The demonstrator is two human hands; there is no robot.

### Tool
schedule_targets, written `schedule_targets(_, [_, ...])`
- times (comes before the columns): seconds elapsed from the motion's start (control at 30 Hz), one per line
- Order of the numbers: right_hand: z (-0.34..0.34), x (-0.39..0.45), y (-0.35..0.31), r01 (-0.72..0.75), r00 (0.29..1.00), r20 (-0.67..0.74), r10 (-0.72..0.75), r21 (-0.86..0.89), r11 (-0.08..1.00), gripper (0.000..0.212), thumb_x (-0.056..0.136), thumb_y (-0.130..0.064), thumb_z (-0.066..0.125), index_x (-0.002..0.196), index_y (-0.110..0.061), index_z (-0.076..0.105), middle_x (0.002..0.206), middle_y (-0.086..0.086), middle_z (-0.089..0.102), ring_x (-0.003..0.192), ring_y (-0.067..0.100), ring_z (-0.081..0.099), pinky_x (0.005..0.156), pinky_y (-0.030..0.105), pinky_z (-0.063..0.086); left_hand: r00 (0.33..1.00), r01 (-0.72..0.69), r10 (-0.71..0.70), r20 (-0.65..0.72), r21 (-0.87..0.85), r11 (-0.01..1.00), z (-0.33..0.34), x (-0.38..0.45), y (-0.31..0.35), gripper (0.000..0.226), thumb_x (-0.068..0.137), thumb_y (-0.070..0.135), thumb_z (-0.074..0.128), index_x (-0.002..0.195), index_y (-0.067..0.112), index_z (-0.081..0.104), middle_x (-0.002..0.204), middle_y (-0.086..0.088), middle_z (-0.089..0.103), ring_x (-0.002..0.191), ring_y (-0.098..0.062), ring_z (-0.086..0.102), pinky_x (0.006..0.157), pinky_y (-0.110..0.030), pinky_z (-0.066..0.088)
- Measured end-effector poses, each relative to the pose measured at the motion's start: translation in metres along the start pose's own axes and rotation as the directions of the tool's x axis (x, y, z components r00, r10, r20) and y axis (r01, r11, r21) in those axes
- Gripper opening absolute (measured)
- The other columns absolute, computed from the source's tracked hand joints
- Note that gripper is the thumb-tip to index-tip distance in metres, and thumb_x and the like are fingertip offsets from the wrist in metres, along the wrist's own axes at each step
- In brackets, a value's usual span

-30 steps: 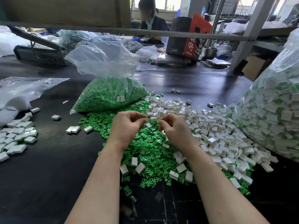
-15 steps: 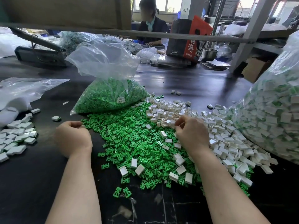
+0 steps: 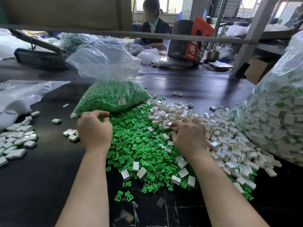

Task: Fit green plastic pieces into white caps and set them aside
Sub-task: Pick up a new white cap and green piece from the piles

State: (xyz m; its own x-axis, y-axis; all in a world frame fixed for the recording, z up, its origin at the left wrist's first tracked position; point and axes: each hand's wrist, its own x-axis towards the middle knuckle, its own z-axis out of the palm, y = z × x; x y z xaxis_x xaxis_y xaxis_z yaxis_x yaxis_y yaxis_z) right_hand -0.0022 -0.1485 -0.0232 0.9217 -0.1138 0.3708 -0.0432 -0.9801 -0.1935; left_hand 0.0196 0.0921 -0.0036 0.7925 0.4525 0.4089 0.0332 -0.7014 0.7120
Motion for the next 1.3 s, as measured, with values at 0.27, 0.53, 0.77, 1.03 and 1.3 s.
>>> schedule_targets(0.27, [-0.004,0.001,0.003,-0.137,0.99,-0.047,0.132,-0.116,0.984,0.029,0.1,-0.033,0.045,0.119,-0.019,0.061,0.118,0.004,0.062,0.108,0.025,0.051,0.083,0.035,0.04,0.941,-0.172,0.233,0.243,-0.249,0.953,0.028,-0.022,0.042,0.011,0.09,0.012,0.066,0.095,0.019,0.074,0.094,0.0,0.069,0.067,-0.005,0.061,0.058,-0.015,0.048])
schedule_targets(0.53, [-0.004,0.002,0.004,-0.136,0.991,0.007,0.137,-0.075,0.988,0.021,0.093,-0.032,0.056,0.108,-0.021,0.066,0.115,0.0,0.06,0.106,0.023,0.047,0.076,0.033,0.034,0.82,-0.029,0.272,0.503,-0.438,0.899,0.038,-0.037,0.058,0.015,0.09,0.008,0.066,0.09,0.021,0.074,0.08,0.005,0.071,0.063,-0.009,0.059,0.054,-0.023,0.051])
schedule_targets(0.77, [-0.008,0.003,0.002,-0.068,0.997,0.022,0.069,-0.025,0.997,0.018,0.094,-0.04,0.059,0.11,-0.038,0.068,0.112,-0.008,0.062,0.101,0.018,0.044,0.076,0.029,0.035,0.747,-0.022,0.292,0.597,-0.416,0.909,0.043,-0.042,0.055,0.015,0.092,0.009,0.065,0.093,0.022,0.072,0.08,0.001,0.07,0.051,0.004,0.052,0.048,-0.01,0.041])
schedule_targets(1.03, [-0.01,0.003,0.0,-0.041,0.997,0.066,0.044,-0.042,0.998,0.025,0.096,-0.027,0.055,0.119,-0.03,0.065,0.122,-0.005,0.061,0.112,0.021,0.043,0.089,0.035,0.038,0.746,0.022,0.267,0.611,-0.422,0.906,0.042,-0.042,0.054,0.014,0.094,0.009,0.062,0.097,0.018,0.072,0.079,0.0,0.066,0.041,0.006,0.046,0.041,-0.009,0.035])
schedule_targets(1.3, [-0.008,0.004,0.002,-0.091,0.996,0.017,0.089,0.163,0.982,0.023,0.096,-0.037,0.059,0.108,-0.023,0.072,0.109,-0.004,0.067,0.103,0.019,0.051,0.094,0.035,0.04,0.755,0.078,0.232,0.613,-0.435,0.897,0.039,-0.042,0.055,0.016,0.094,0.008,0.061,0.099,0.018,0.072,0.08,0.0,0.067,0.054,-0.006,0.051,0.047,-0.015,0.042])
